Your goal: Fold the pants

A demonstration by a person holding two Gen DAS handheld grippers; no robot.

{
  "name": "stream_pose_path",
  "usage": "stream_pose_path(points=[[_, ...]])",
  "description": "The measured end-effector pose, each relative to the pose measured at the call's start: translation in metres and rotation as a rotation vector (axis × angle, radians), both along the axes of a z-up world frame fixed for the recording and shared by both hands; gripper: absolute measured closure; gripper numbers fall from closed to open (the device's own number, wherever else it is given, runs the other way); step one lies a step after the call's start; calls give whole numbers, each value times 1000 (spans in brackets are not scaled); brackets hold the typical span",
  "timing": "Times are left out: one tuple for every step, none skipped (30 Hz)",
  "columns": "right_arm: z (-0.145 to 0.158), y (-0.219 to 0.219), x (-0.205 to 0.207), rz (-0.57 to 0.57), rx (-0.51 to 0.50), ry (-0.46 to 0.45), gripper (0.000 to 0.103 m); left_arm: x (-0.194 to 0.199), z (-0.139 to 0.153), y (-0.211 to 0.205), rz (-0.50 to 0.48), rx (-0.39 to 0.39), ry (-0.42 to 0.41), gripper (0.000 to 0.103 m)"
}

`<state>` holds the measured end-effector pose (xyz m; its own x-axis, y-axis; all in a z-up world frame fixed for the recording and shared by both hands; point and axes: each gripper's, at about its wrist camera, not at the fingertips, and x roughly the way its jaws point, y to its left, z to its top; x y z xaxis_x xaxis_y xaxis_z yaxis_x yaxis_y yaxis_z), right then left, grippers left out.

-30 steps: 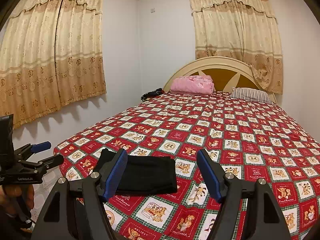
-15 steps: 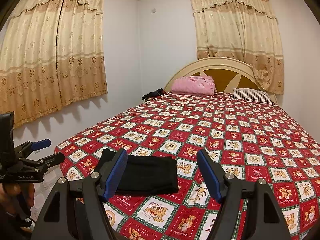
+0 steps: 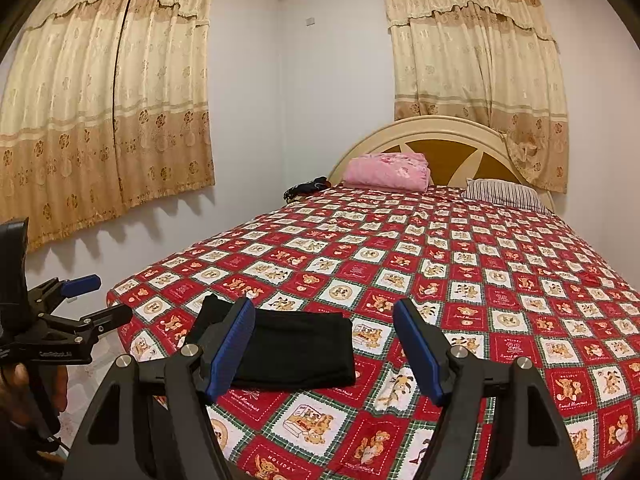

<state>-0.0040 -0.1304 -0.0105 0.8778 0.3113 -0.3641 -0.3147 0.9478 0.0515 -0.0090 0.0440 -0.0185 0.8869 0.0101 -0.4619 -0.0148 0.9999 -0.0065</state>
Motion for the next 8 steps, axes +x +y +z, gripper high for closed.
stream_pose_path(points=[[-1,0,0,1,-3,1,30,0,-1,1,4,0,3,0],[-1,0,1,1,-4,2,30,0,-2,1,2,-1,1,0],[-1,0,1,1,-5,3,30,1,-2,1,0,-2,3,0],[-2,0,2,1,-6,4,30,1,-3,1,-2,-4,5,0],[-2,0,2,1,-7,6,30,2,-4,1,-4,-7,8,0],[-2,0,2,0,-7,6,30,2,-5,1,-8,-9,7,0],[-3,0,3,1,-7,9,30,2,-5,1,-11,-10,4,0],[-3,0,3,1,-7,11,30,3,-6,1,-16,-11,1,0]])
